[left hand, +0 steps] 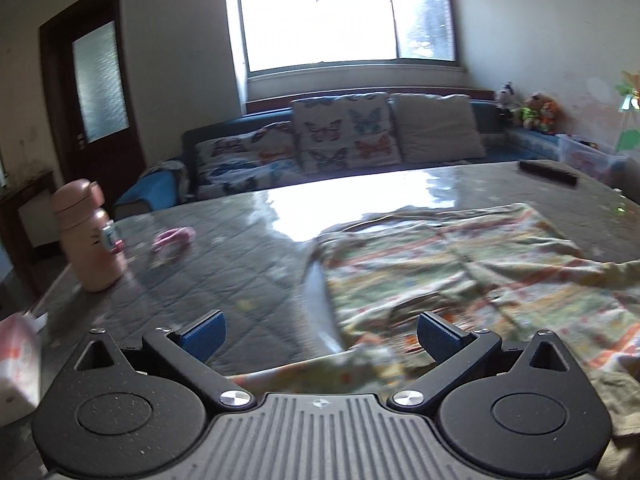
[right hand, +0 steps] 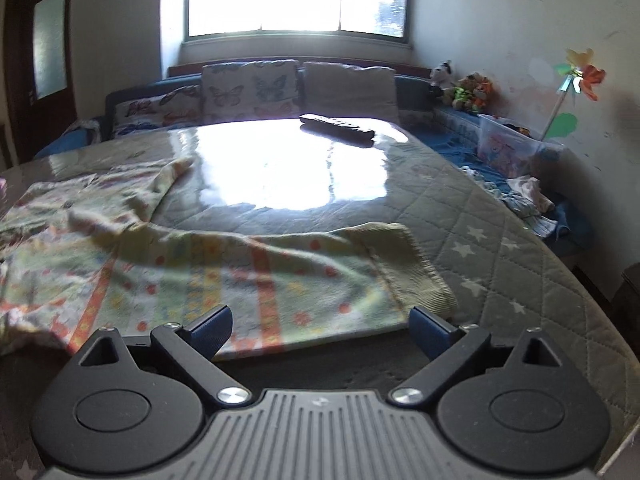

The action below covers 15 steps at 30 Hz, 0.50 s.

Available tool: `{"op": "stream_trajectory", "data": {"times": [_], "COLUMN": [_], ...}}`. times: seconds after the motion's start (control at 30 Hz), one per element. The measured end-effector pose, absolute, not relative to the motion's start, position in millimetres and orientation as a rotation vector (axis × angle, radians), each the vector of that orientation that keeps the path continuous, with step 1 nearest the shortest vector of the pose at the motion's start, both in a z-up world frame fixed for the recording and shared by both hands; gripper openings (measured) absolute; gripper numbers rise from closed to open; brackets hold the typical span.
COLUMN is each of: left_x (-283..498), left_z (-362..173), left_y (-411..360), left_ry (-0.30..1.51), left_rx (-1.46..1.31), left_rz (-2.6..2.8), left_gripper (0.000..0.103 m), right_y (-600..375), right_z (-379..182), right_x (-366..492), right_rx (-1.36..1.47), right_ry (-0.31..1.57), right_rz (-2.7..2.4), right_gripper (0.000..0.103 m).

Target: Fold clothes

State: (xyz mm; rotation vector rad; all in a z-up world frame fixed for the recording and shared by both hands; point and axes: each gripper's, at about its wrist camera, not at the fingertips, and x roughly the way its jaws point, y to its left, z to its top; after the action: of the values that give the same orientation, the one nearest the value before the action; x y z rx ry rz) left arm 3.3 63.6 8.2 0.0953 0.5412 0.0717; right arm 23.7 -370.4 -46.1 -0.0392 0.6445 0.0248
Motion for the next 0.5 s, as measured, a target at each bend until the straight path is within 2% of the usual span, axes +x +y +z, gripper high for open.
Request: {"op": "stream_trajectory", "data": {"times": [0.17, 0.4, 0.47, 0.5], "left_x": [14.6, 25.4, 27.5, 28.2], "left_z": [11.0, 10.3, 10.0, 10.1], "left_y": [28.8, -7.7, -16.0, -20.5], "left_ry": [0.531, 0.531, 0.531, 0.53], "left_rx": [0.119, 0.153, 0.162, 0.167], "left_rz": [-0.02, -0.113, -0.136, -0.148], "left_gripper": [0.103, 0.103, 0.103, 0.103], "right_y": [-399.3, -412.3, -412.5, -412.5], "right_z": [-47.4, -51.5, -52.1, -52.4], "right_x": [37.0, 45.0, 45.1, 45.2], "right_rx": [0.051, 0.077, 0.083, 0.086], "right_ry": [0.644, 0.656, 0.655, 0.654], "right_rz": [-0.077, -0.13, -0.132, -0.133], "right_gripper": [0.093, 0.074, 0.072, 0.067]}}
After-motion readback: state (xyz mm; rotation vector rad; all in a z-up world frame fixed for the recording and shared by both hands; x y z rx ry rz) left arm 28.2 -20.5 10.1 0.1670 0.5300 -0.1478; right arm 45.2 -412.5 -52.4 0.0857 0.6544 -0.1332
